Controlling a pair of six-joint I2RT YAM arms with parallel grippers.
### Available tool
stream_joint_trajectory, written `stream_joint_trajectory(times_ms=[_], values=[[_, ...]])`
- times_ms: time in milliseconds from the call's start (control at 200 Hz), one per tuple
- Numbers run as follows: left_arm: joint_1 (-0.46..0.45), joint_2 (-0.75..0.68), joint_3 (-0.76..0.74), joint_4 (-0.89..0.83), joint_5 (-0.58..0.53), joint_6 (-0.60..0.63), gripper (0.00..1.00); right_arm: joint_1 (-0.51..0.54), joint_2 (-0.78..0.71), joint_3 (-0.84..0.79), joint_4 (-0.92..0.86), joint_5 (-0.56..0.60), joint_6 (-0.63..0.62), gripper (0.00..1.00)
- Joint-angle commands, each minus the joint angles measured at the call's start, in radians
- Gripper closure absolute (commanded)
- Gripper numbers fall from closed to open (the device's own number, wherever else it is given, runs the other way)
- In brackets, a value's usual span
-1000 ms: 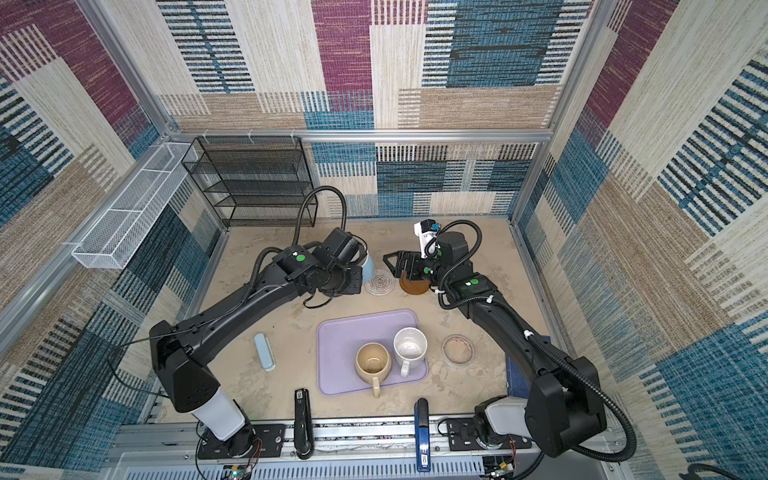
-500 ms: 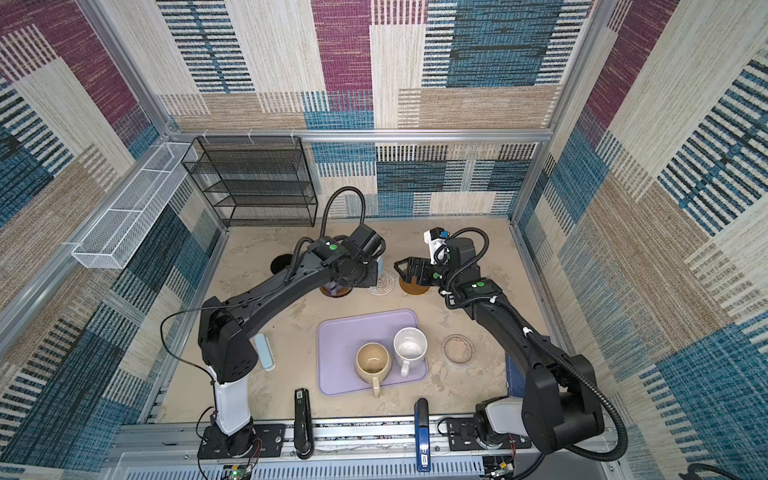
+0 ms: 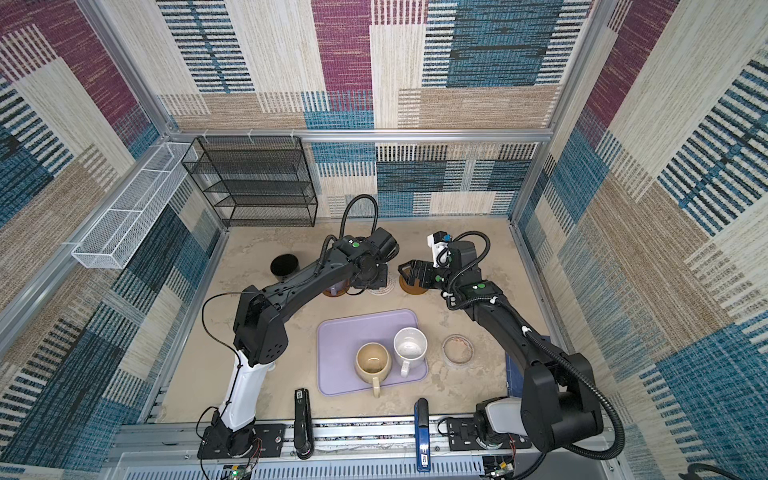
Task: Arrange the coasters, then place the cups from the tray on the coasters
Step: 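Carry the light blue mug with the left gripper over the beaded coaster, then lower the light blue mug onto the beaded coaster and open the left gripper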
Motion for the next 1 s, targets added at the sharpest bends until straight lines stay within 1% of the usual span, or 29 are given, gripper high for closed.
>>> stream_joint_trajectory(times_ms=[0, 431, 736, 992], values=[[0.001, 0.019, 0.036, -0.014, -0.028, -0.029, 1.0, -0.001, 0.0, -0.002, -0.008, 0.049, -0.023, 0.0], [0.002, 0.093, 0.104, -0.049, -0.032, -0.059, 1.0, -0.001, -0.009, -0.011, -0.008, 0.073, -0.025, 0.0], [-0.001, 0.1, 0.104, -0.051, -0.032, -0.056, 1.0, -0.001, -0.005, -0.016, -0.002, 0.073, -0.032, 0.01], [-0.001, 0.124, 0.148, -0.057, -0.055, -0.038, 1.0, 0.0, -0.021, -0.028, -0.004, 0.092, -0.04, 0.0]])
